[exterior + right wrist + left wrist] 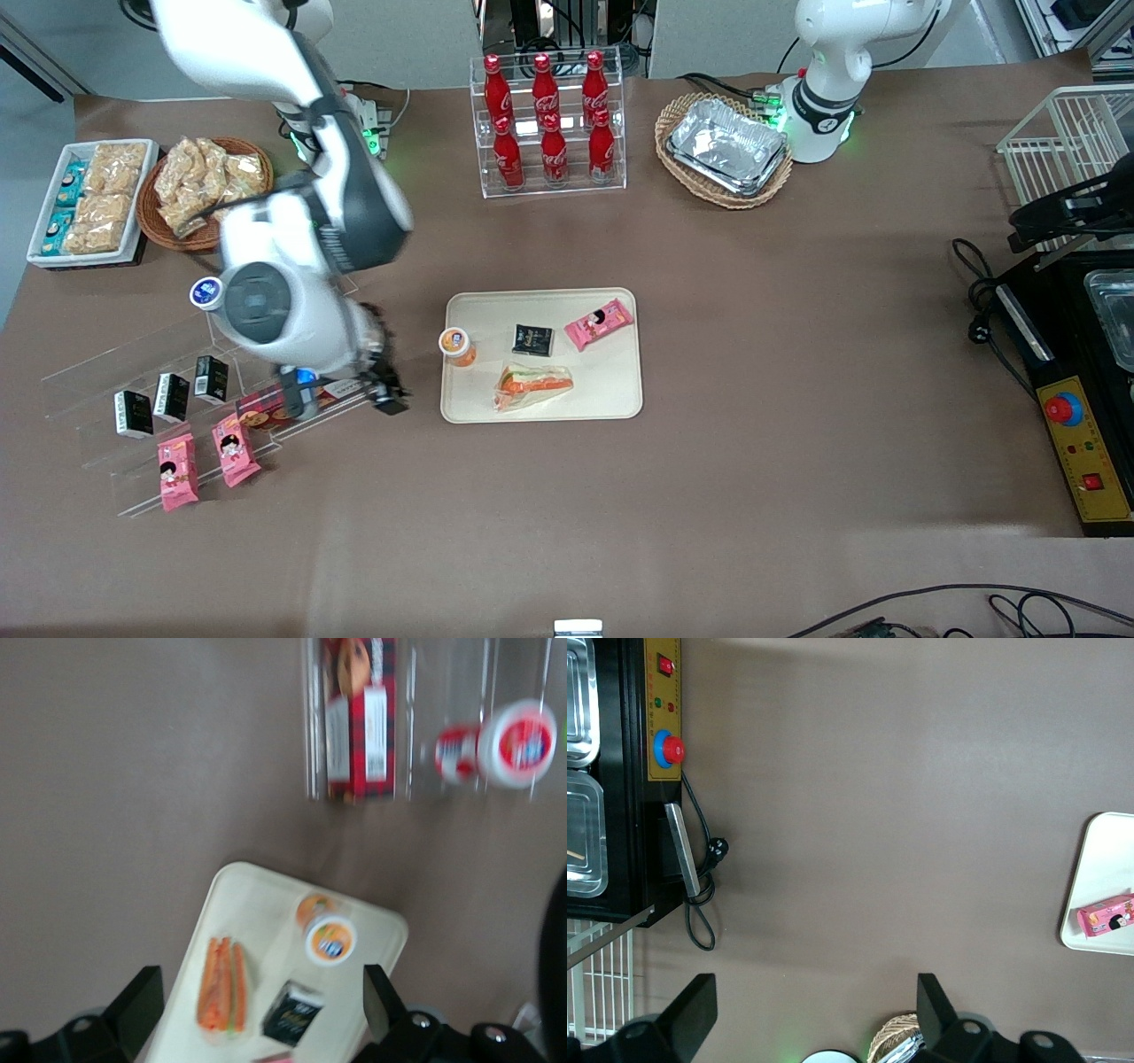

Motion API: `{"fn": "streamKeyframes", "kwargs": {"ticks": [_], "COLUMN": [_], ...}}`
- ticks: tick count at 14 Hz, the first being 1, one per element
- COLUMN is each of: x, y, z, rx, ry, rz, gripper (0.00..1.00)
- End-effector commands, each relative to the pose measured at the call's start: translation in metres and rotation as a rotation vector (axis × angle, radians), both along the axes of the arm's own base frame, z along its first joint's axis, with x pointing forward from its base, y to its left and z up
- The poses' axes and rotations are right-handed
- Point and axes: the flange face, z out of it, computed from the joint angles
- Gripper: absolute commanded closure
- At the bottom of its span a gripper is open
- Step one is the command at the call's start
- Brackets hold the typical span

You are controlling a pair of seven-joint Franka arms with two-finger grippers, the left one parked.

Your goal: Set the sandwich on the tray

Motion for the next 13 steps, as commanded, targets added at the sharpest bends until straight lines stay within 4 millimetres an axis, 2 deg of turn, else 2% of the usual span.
{"fn": "streamKeyframes", "kwargs": {"ticks": [1,3,4,6,8,9,10,13], "x": [-0.008,-0.007,-0.009,-0.015,-0.017,-0.018,-0.020,-0.026], "y": [-0.065,-0.107,-0.122,-0.165,-0.183,-0.204,-0.221,-0.253], "z": [0.025,0.044,0.056,0.074,0.090,0.100,0.105,0.114], "rx": [0.084,0.080,0.066,0.128,0.149,0.158,0.168,0.152], "ry": [0.083,0.076,0.068,0.071,0.027,-0.001,-0.025,-0.108], "rz": [0.380,0.546,0.645,0.810,0.850,0.873,0.938,1.076], "gripper": [0.00,0.00,0.00,0.00,0.00,0.00,0.00,0.00]}}
